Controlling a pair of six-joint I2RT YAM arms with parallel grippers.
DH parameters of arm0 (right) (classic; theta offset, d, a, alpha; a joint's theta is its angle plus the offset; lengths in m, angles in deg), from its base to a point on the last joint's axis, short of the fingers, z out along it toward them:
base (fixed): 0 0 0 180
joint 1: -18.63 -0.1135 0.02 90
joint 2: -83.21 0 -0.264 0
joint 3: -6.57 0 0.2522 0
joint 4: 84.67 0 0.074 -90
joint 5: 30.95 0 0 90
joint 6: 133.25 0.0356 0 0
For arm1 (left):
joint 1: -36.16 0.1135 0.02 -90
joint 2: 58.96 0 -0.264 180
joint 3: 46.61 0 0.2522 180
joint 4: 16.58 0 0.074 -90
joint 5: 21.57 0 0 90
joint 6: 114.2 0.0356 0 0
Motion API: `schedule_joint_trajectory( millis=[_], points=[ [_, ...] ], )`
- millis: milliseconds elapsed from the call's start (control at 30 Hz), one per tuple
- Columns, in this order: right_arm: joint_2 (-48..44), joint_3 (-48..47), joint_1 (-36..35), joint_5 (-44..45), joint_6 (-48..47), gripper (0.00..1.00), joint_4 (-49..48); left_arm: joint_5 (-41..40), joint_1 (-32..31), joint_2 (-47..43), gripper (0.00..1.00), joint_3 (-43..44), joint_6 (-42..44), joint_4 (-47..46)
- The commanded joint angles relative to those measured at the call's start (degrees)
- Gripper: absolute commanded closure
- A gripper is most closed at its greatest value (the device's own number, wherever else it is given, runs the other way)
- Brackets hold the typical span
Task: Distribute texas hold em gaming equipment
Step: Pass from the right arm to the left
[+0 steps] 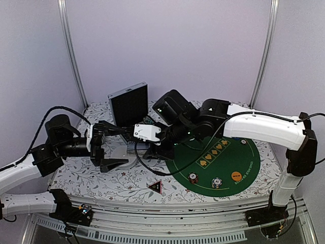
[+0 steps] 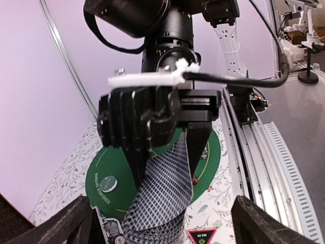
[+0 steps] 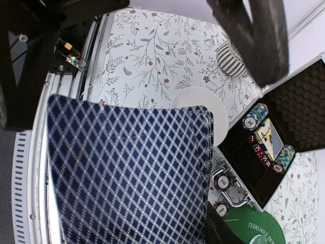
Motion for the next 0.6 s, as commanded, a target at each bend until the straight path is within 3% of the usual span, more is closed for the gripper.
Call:
schedule_joint_trajectory(
  millis=[0,267,567],
  points=[
    [1.22,1.5,0.75,-1.28,0.56,0.68,-1.04,-2.66,-0.76,-3.0,0.02,0.98,8.09,7.27],
    [0.63,2.05,1.1,-3.57,1.03,0.69,-0.96,-1.01,-1.38,-1.39,0.05,2.82,22.02,13.36],
    [0.31,1.13,1.15,-4.96,0.45,0.69,-0.67,-3.41,-5.28,7.7,0.16,6.71,27.09,13.55]
  ],
)
